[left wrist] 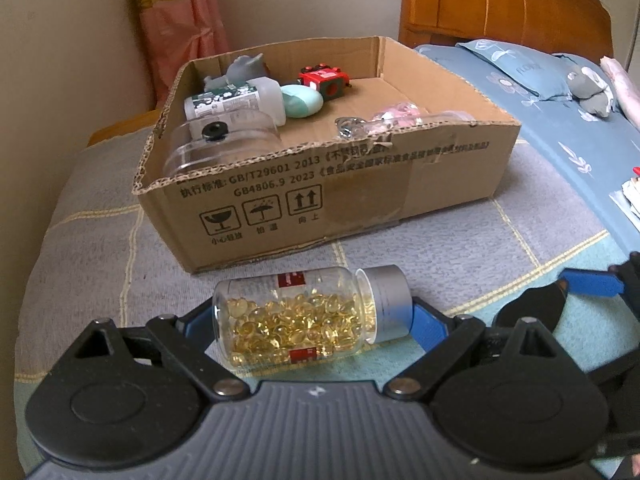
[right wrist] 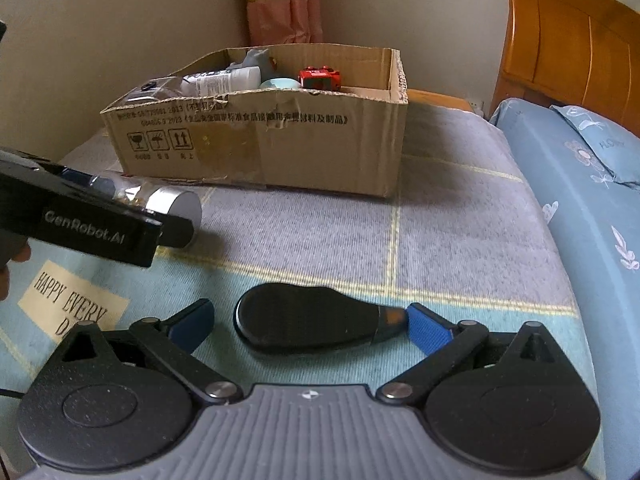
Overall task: Organize rigid objects
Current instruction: 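Carry the capsule bottle with the left gripper into the box while the right gripper drops the black object there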
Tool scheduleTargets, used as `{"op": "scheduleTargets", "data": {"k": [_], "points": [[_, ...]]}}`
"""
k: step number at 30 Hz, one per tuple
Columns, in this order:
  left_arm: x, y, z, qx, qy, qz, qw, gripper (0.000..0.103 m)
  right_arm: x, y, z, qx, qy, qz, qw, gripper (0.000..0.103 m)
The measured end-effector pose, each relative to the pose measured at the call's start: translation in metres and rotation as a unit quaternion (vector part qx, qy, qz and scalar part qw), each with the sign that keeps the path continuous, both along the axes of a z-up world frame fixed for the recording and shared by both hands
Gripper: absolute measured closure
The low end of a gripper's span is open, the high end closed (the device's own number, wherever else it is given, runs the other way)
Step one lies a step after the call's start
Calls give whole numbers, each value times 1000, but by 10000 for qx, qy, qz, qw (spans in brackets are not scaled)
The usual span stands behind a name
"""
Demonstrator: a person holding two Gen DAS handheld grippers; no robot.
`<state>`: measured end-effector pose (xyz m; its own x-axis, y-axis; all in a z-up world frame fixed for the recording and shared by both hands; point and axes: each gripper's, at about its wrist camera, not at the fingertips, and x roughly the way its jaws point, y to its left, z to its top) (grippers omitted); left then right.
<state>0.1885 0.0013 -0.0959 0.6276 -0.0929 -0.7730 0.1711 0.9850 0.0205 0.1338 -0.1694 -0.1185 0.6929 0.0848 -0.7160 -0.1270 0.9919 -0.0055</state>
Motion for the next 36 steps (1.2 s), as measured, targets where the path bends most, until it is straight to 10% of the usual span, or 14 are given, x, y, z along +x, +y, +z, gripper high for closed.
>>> {"op": "scheduleTargets", "data": {"k": [20,36], "points": [[19,-18,97,-160,-601,-870,9943,9,36,-46,97,118,-514,1200,9914,10],[105,-19,69,132,-669,-164,9975,7,114,-50,107,-43,-582,1174,9914,10]]}}
